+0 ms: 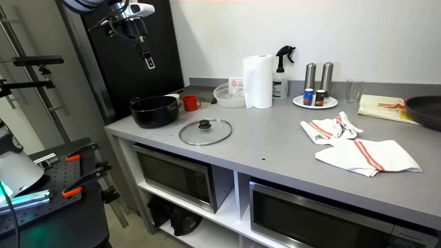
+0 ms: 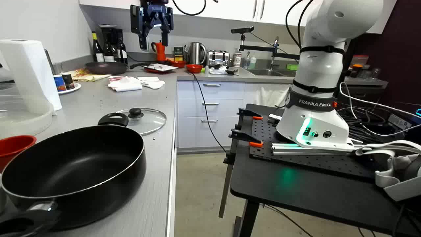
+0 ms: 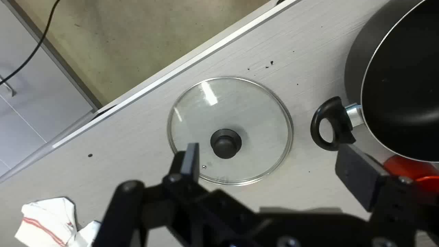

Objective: Put the lid on the pot

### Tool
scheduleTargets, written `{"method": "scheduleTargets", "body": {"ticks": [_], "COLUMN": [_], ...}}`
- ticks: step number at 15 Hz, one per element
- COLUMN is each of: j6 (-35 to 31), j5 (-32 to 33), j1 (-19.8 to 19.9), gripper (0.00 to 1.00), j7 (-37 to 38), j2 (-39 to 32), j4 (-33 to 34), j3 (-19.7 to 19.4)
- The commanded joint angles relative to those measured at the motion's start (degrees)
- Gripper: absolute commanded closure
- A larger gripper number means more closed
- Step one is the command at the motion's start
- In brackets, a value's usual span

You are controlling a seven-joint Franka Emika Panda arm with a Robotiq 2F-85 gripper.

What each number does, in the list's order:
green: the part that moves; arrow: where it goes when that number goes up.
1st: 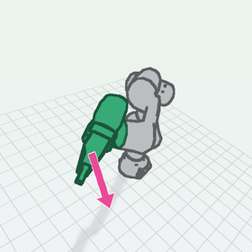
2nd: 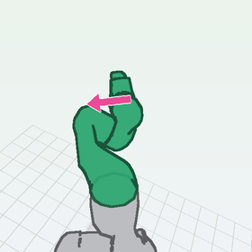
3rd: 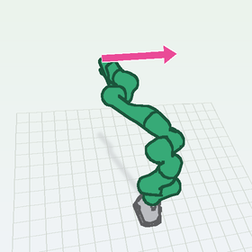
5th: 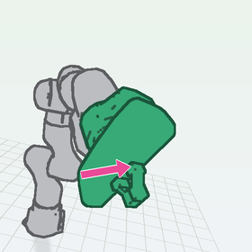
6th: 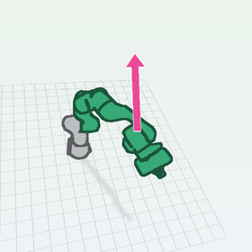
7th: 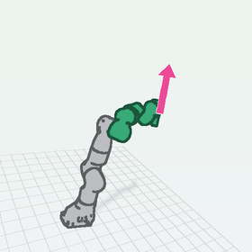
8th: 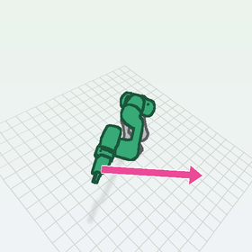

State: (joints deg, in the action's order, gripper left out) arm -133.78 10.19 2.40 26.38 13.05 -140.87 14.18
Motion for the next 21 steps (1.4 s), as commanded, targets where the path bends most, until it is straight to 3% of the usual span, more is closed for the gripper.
{"method": "scheduleTargets", "body": {"ticks": [1,10,21], "j6": [0.21,1.68,-1.30], "j5": [0.44,0.17,-2.16], "j1": [-1.63,-1.79,-0.59], "gripper": [0.00,0.00,0.00], "j7": [0.26,-1.98,-16.47], "j2": [-0.06,-1.85,-16.83], "j4": [0.10,1.40,12.25], "j3": [-1.63,-3.05,-12.28]}}
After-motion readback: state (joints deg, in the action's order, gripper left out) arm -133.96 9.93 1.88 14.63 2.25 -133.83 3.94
